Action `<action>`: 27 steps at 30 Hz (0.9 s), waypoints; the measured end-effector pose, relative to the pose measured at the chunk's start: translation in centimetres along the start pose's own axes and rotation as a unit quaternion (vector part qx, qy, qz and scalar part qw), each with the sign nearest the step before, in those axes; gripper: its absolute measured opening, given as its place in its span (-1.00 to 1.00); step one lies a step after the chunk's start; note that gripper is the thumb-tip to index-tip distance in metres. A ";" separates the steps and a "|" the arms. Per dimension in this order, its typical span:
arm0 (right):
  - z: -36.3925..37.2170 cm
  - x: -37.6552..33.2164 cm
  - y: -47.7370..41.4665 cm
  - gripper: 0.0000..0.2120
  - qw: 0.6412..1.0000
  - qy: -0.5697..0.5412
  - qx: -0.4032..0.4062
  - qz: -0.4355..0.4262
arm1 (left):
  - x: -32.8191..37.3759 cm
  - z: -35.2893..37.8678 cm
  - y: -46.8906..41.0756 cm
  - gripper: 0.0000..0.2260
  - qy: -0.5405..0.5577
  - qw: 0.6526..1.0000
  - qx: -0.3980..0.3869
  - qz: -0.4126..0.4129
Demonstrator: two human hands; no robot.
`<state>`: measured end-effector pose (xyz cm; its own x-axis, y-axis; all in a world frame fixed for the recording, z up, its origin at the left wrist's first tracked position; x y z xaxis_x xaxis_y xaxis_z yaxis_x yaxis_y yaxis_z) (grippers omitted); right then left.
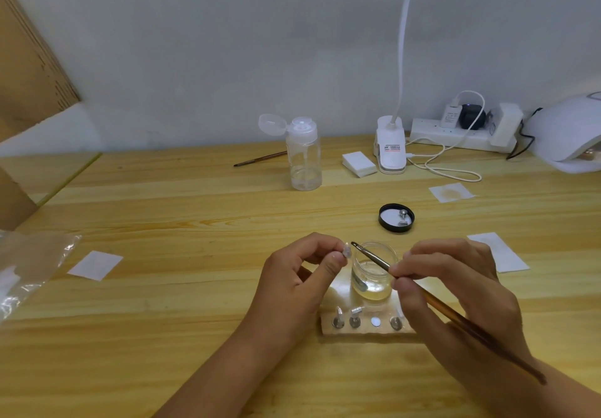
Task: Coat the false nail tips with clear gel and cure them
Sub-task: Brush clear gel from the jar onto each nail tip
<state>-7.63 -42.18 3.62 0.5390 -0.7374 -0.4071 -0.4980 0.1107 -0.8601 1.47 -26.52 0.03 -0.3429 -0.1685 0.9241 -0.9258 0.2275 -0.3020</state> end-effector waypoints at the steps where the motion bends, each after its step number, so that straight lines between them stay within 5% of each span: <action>1: 0.0 0.0 0.0 -0.86 1.000 0.001 -0.001 0.002 | 0.0 0.0 0.0 -0.88 -0.001 1.000 0.000 -0.001; 27: 0.4 -0.2 0.3 -0.87 0.999 -0.032 -0.023 0.005 | -0.7 -0.3 -0.3 -0.85 0.001 1.000 0.016 -0.005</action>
<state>-7.59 -41.70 3.33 0.5760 -0.6915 -0.4358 -0.5338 0.0855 -0.8413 2.04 -26.23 -0.42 -0.3333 -0.1684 0.9277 -0.9338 0.1952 -0.3000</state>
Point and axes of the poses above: each hand's wrist, its own y-axis away from the middle knuckle, its own z-axis out of the palm, x = y × z, the point moved 8 cm from there along -y, towards the middle knuckle, and after that the axes turned 7 degrees about x, right-handed, at the moved point
